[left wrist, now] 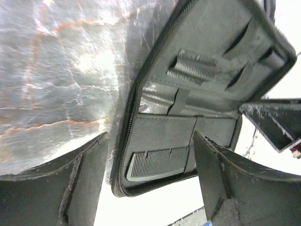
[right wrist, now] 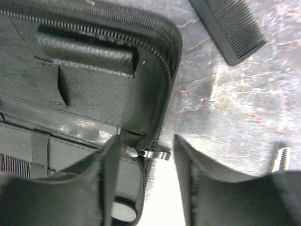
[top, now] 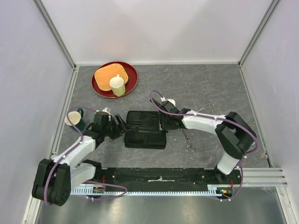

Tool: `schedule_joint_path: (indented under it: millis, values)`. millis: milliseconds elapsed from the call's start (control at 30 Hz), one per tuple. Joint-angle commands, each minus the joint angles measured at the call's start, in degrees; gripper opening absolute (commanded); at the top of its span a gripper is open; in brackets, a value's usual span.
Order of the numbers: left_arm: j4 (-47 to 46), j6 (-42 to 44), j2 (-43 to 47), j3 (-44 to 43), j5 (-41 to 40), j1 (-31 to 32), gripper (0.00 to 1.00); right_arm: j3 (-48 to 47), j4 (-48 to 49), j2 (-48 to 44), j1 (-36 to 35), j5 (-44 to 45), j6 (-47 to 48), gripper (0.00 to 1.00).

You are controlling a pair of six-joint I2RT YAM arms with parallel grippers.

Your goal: Sort the hair-cutting tools

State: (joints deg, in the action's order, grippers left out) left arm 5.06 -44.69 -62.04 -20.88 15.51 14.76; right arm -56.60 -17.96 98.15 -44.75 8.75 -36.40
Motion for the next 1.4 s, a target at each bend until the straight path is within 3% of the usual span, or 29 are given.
schedule_joint_path:
  millis: [0, 133, 267, 433, 667, 1067, 1367]
  values:
    - [10.66, 3.90, 5.08, -7.23, -10.13, 0.09, 0.81, -7.71, -6.37, -3.58, 0.28, 6.88, 2.64, 0.62]
    - [17.42, 6.80, 6.93, -13.55, -14.10, 0.09, 0.91, -13.53, -9.90, -4.28, 3.69, 8.38, 8.79, 0.68]
    - [19.63, 8.91, 7.64, -17.69, -14.63, 0.09, 1.00, -17.22, -10.61, -3.85, 9.14, 2.35, 14.68, 0.71]
    - [18.50, 11.90, 6.32, -21.64, -12.96, 0.00, 1.00, -26.09, -15.25, 5.09, 12.41, -5.66, 30.11, 0.71]
    - [18.23, 13.83, 1.75, -26.57, -7.25, -0.17, 0.99, -35.95, -23.79, 16.28, 12.76, -5.59, 42.27, 0.70]
    - [18.67, 15.59, 0.08, -26.49, -6.37, -1.23, 0.99, -34.72, -24.49, 19.53, 13.90, -14.20, 48.88, 0.70]
    - [18.41, 15.07, -1.33, -26.49, -6.02, -2.11, 0.99, -37.79, -25.55, 24.10, 13.82, -14.38, 49.41, 0.69]
